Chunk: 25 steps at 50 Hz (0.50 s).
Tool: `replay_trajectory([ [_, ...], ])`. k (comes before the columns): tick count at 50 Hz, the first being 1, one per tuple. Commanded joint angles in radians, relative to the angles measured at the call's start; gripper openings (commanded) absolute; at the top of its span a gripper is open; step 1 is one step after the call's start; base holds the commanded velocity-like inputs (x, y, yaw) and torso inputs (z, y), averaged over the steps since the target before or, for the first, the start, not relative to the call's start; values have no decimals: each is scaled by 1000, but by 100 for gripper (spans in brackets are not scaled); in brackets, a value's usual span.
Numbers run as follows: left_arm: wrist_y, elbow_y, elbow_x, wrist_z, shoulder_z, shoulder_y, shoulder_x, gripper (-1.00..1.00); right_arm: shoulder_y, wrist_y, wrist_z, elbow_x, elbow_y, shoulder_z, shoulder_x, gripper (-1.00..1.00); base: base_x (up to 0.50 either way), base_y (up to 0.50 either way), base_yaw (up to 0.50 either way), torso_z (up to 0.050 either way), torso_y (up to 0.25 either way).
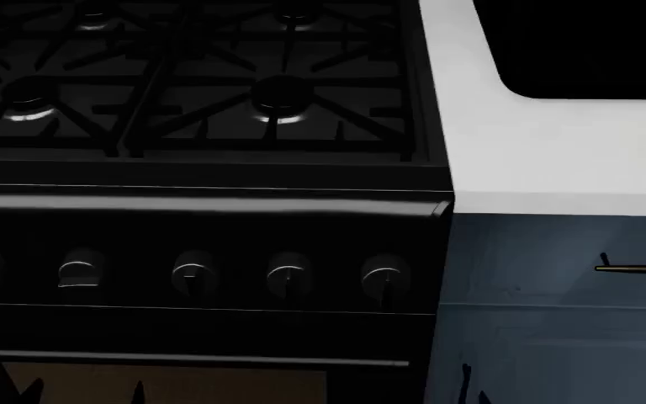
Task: Open the right drawer.
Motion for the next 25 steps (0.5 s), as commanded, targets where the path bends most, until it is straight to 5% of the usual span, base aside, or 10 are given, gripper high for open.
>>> replay_trajectory([
  [1, 0, -4, -20, -25, 25, -4, -20, 100, 0, 0, 13, 9, 0, -13, 9, 100, 0, 0, 0, 0, 0],
  [25, -24, -6, -53, -94, 78, -8, -69, 100, 0, -11, 80, 77, -4, -67, 63, 100, 0, 0, 0, 0, 0],
])
